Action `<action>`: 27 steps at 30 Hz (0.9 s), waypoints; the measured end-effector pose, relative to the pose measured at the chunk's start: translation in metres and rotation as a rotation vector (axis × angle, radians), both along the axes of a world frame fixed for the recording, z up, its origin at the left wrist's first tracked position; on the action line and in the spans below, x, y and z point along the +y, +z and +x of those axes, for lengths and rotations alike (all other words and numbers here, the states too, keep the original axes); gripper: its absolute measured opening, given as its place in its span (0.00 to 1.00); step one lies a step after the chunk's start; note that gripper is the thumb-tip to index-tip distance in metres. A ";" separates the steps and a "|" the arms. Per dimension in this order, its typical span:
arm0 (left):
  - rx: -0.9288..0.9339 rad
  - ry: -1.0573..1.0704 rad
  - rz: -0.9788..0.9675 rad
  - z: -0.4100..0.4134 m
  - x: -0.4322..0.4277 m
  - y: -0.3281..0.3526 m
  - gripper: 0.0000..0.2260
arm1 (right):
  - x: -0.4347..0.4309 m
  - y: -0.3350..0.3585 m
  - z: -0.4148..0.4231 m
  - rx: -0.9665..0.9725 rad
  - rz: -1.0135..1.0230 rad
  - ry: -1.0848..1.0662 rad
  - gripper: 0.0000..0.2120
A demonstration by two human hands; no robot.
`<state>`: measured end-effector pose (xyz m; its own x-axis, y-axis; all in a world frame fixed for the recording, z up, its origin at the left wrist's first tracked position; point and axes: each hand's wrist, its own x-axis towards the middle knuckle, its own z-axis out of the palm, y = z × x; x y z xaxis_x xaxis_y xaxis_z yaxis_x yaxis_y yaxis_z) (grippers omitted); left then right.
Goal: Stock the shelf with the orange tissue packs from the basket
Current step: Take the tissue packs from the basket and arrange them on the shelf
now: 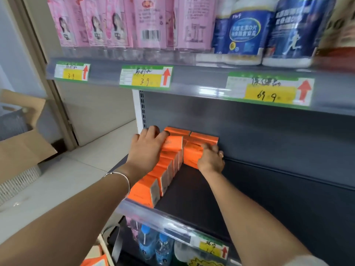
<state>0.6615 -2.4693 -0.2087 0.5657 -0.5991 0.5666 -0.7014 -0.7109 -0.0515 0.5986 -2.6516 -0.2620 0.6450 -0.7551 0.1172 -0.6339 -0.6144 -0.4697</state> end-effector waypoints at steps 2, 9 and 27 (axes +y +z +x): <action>0.005 0.004 0.016 0.007 -0.005 0.000 0.26 | -0.005 -0.005 0.010 -0.045 -0.035 0.001 0.26; 0.026 -0.014 0.031 0.010 -0.015 -0.003 0.25 | -0.002 -0.024 0.007 -0.117 -0.339 -0.017 0.22; 0.291 -0.001 0.065 -0.027 -0.023 -0.018 0.28 | 0.009 -0.027 -0.068 -0.361 -0.193 0.188 0.22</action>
